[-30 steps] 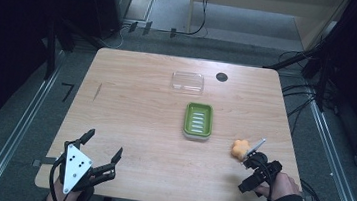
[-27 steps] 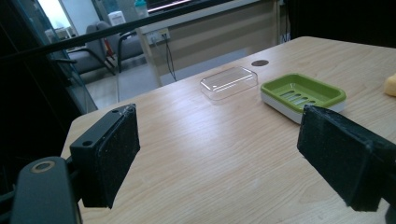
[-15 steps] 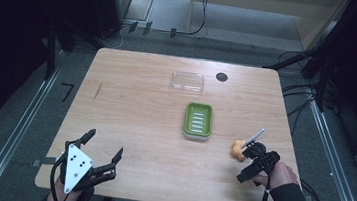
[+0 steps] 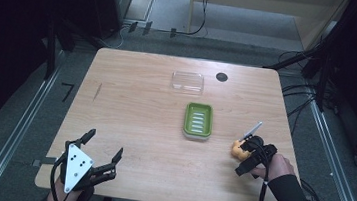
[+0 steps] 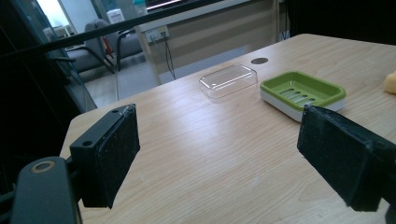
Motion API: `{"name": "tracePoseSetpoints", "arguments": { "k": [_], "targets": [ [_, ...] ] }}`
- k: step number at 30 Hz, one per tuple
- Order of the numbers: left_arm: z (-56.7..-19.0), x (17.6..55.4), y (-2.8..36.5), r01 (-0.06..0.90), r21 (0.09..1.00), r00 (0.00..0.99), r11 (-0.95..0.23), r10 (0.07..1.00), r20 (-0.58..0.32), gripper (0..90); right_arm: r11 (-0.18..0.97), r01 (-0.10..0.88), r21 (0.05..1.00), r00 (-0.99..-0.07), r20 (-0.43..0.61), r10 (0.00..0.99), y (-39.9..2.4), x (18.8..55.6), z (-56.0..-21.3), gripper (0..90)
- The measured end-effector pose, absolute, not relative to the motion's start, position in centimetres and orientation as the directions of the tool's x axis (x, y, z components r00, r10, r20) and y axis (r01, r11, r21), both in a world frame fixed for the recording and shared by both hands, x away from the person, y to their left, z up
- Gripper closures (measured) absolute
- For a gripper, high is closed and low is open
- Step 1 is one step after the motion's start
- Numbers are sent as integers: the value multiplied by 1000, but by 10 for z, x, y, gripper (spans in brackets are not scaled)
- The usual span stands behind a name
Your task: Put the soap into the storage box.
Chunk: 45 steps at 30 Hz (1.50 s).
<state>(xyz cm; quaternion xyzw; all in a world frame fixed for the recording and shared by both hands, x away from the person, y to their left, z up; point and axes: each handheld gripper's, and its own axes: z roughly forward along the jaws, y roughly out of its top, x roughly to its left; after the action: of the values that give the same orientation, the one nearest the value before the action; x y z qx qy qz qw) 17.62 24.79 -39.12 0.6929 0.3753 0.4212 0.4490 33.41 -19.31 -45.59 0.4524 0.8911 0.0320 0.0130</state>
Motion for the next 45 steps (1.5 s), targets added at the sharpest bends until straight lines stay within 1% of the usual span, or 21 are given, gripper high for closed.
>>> {"name": "tracePoseSetpoints", "arguments": {
  "k": [22, 30, 32, 34, 37, 38, 39, 42, 43, 45],
  "targets": [
    [-391, 176, 248, 143, 938, 364, -315, 898, 246, 135, 614, 785, 85, -617, 22, 786, -188, 366, -456, 4],
    [-391, 176, 248, 142, 940, 362, -311, 900, 243, 135, 625, 778, 66, -627, 32, 778, -185, 375, -460, 4],
    [-391, 176, 248, 142, 939, 363, -312, 900, 244, 135, 630, 775, 54, -632, 31, 775, -185, 376, -460, 47],
    [-391, 176, 248, 143, 939, 363, -313, 899, 245, 135, 632, 773, 54, -634, 30, 773, -185, 378, -461, 67],
    [-391, 176, 248, 143, 939, 363, -313, 899, 244, 135, 637, 770, 37, -638, 35, 769, -184, 379, -461, 131],
    [-391, 176, 248, 143, 939, 363, -313, 899, 244, 135, 637, 770, 37, -638, 35, 769, -184, 379, -461, 131],
    [-391, 176, 248, 143, 939, 364, -314, 899, 245, 135, 642, 766, 36, -643, 29, 766, -184, 380, -462, 161],
    [-391, 176, 248, 142, 939, 363, -312, 899, 244, 135, 636, 771, 33, -637, 27, 771, -184, 381, -462, 214],
    [-391, 176, 248, 142, 940, 363, -311, 900, 243, 135, 636, 771, 33, -637, 27, 771, -184, 381, -462, 214],
    [-391, 176, 248, 142, 939, 363, -312, 900, 243, 135, 641, 767, 26, -641, 18, 767, -183, 382, -462, 258]
  ]
}}
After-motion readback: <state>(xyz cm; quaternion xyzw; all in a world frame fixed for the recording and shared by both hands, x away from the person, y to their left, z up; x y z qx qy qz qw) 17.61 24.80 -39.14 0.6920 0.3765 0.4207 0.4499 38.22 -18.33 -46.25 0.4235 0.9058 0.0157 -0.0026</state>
